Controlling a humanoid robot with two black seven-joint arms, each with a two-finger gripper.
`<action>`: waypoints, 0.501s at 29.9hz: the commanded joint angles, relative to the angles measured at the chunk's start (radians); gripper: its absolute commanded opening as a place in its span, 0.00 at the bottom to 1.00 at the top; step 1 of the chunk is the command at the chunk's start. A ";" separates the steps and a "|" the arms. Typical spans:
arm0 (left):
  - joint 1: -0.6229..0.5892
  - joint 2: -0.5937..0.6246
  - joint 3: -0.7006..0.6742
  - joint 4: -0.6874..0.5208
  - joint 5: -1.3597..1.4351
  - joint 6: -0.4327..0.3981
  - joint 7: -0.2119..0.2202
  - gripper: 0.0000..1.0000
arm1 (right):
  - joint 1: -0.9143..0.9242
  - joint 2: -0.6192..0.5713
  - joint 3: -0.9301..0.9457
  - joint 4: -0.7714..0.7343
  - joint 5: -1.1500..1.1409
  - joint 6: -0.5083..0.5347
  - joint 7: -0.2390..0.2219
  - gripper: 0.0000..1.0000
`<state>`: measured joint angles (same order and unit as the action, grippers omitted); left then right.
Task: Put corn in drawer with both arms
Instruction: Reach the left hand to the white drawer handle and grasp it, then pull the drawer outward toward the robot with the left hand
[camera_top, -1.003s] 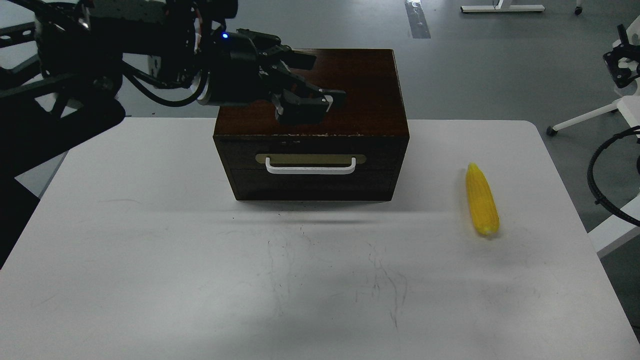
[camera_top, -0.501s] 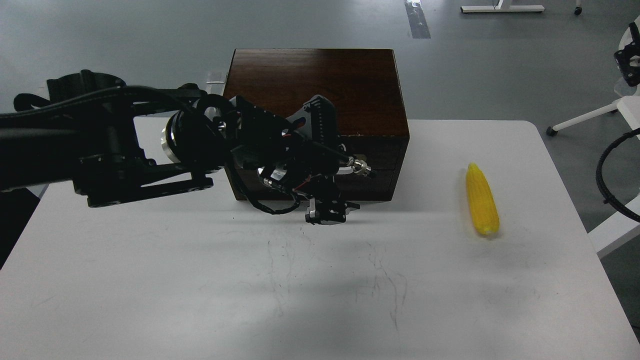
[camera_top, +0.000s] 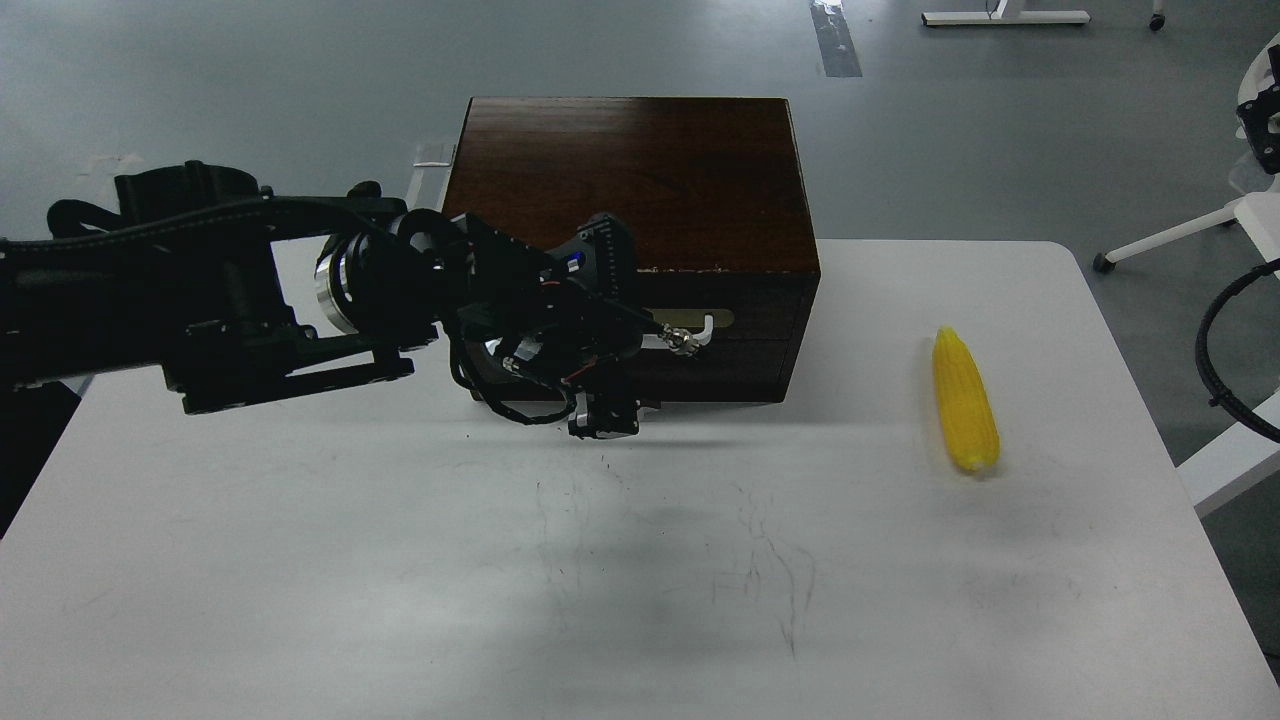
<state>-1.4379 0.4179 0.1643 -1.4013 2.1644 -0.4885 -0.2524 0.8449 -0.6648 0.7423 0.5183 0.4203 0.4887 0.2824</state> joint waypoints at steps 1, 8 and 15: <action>0.005 -0.001 0.007 0.036 0.017 0.000 -0.001 0.84 | 0.000 -0.004 -0.001 -0.001 0.000 0.000 0.000 1.00; 0.005 0.001 0.030 0.045 0.017 0.000 -0.008 0.84 | 0.000 -0.006 -0.001 -0.003 0.000 0.000 0.000 1.00; 0.004 -0.002 0.073 0.033 0.017 0.000 -0.014 0.84 | 0.000 -0.006 0.000 -0.003 0.000 0.000 0.000 1.00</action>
<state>-1.4325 0.4185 0.2228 -1.3619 2.1817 -0.4888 -0.2648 0.8453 -0.6705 0.7409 0.5158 0.4203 0.4887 0.2824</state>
